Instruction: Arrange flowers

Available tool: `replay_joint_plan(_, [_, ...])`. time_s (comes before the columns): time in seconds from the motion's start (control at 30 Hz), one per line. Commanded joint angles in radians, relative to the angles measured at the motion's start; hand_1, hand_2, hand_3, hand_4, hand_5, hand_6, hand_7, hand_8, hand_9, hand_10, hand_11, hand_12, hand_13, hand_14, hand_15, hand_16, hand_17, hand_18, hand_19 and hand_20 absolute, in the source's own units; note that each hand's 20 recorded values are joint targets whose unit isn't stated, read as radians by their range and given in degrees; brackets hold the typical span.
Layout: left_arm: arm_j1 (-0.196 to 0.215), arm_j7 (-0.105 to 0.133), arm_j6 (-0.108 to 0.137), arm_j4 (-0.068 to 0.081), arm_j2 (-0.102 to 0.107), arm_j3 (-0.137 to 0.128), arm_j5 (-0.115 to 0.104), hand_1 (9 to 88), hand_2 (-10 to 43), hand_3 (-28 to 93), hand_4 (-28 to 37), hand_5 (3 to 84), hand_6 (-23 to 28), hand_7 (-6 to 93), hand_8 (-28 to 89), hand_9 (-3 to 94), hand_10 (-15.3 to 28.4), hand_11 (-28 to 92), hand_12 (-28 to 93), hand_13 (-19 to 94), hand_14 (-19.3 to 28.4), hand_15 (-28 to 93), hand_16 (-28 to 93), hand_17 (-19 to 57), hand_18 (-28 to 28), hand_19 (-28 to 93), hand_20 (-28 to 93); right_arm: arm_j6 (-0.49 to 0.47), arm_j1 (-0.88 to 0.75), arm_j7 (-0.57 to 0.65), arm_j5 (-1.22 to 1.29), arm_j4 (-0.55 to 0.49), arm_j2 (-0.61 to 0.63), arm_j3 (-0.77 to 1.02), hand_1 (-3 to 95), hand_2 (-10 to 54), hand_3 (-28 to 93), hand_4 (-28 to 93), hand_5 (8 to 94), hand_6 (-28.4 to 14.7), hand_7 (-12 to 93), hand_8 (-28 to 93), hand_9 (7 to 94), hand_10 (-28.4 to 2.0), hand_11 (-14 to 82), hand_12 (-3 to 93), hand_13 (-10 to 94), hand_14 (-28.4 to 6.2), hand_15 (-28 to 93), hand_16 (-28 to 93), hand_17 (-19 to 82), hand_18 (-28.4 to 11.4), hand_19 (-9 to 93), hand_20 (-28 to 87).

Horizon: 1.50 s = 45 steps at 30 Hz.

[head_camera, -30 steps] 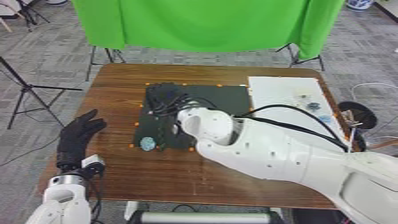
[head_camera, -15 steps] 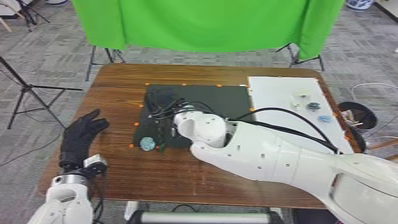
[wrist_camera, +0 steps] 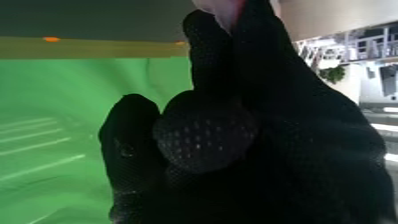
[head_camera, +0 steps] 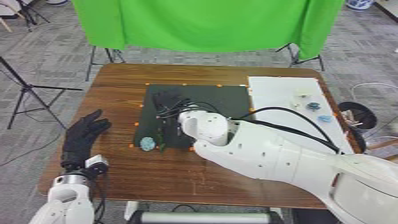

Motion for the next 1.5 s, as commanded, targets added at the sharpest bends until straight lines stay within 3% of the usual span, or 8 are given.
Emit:
replay_joint_plan(0.03, [0.006, -0.015, -0.020, -0.001, -0.006, 0.001, 0.003, 15.6, -3.6, 76, -28.3, 49.6, 1.7, 15.0, -8, 51.9, 13.5, 21, 13, 43, 16.8, 24, -2, 11.7, 11.0, 4, 20, -0.046, 0.009, 0.026, 0.012, -0.020, 0.004, 0.012, 55.2, -9.5, 63, -17, 75.5, 3.1, 21, 2, 86.5, -9.8, 6.6, 29.5, 93, -0.6, 57, 31, 66, -10.9, 93, 50])
replay_joint_plan(0.3, [0.010, -0.011, -0.015, -0.004, -0.006, 0.002, 0.008, 15.9, -3.9, 76, -28.3, 49.5, 1.8, 14.9, -8, 51.8, 13.5, 21, 13, 43, 16.8, 24, -2, 11.7, 11.1, 4, 20, -0.077, 0.016, 0.032, 0.020, -0.033, 0.001, 0.023, 50.6, -9.5, 63, -16, 71.6, 2.7, 20, 2, 81.5, -11.0, 13.1, 23.9, 93, -0.9, 57, 31, 65, -11.3, 93, 50])
replay_joint_plan(0.5, [0.014, -0.011, -0.014, -0.005, -0.007, 0.000, 0.011, 16.6, -4.2, 76, -28.3, 49.4, 1.7, 15.0, -8, 51.7, 13.5, 21, 13, 43, 16.8, 24, -2, 11.6, 11.1, 4, 20, -0.092, 0.027, 0.036, 0.037, -0.049, 0.010, 0.027, 44.5, -9.5, 70, -17, 66.8, 3.5, 18, -3, 78.7, -12.0, 16.7, 18.1, 92, -0.8, 57, 31, 65, -11.4, 93, 50])
replay_joint_plan(0.7, [0.018, -0.011, -0.009, -0.007, -0.010, -0.001, 0.010, 17.1, -4.5, 76, -28.3, 49.3, 1.6, 15.0, -8, 51.7, 13.5, 21, 13, 43, 16.7, 24, -2, 11.5, 11.1, 4, 20, -0.119, 0.038, 0.035, 0.058, -0.076, 0.025, 0.044, 42.2, -9.5, 72, -17, 64.6, 4.4, 18, -11, 77.8, -12.2, 16.6, 17.1, 92, -1.0, 56, 31, 64, -11.7, 93, 50])
replay_joint_plan(0.93, [0.032, -0.008, -0.001, -0.013, -0.014, -0.005, 0.011, 17.2, -4.6, 76, -28.3, 49.2, 1.5, 15.1, -8, 51.8, 13.5, 21, 13, 43, 16.7, 24, -2, 11.5, 11.2, 4, 19, -0.088, 0.068, 0.024, 0.092, -0.156, 0.071, 0.099, 41.7, -9.5, 71, -17, 62.7, 4.6, 18, -12, 76.7, -12.2, 15.7, 16.7, 92, -1.1, 56, 31, 64, -11.8, 93, 49])
replay_joint_plan(1.2, [0.054, -0.012, 0.007, -0.024, -0.015, -0.020, 0.011, 17.3, -4.6, 76, -28.3, 49.2, 1.5, 15.1, -8, 51.8, 13.5, 21, 13, 43, 16.7, 24, -2, 11.4, 11.2, 4, 19, -0.101, 0.083, 0.045, 0.124, -0.343, 0.295, 0.259, 39.3, -9.5, 71, -16, 61.0, 4.5, 17, -12, 73.9, -12.4, 14.1, 16.3, 92, -1.3, 55, 31, 64, -12.2, 93, 49])
replay_joint_plan(1.33, [0.065, -0.015, 0.007, -0.028, -0.018, -0.025, 0.010, 17.2, -4.7, 76, -28.3, 49.2, 1.4, 15.2, -8, 51.8, 13.5, 21, 13, 43, 16.7, 24, -2, 11.5, 11.2, 4, 19, -0.106, 0.041, 0.074, 0.134, -0.436, 0.461, 0.380, 35.2, -9.5, 70, -16, 58.8, 3.6, 16, -11, 68.8, -12.7, 12.0, 15.9, 91, -1.6, 55, 31, 62, -12.6, 93, 49])
replay_joint_plan(1.5, [0.065, -0.014, 0.003, -0.028, -0.020, -0.020, 0.016, 17.1, -4.8, 76, -28.3, 49.2, 1.4, 15.2, -8, 51.8, 13.5, 22, 13, 43, 16.6, 24, -2, 11.5, 11.2, 4, 19, -0.129, -0.086, 0.125, 0.136, -0.509, 0.634, 0.574, 30.2, -9.5, 68, -15, 54.0, 2.5, 12, -9, 59.1, -15.4, 7.8, 15.3, 87, -3.3, 56, 30, 59, -13.5, 93, 47])
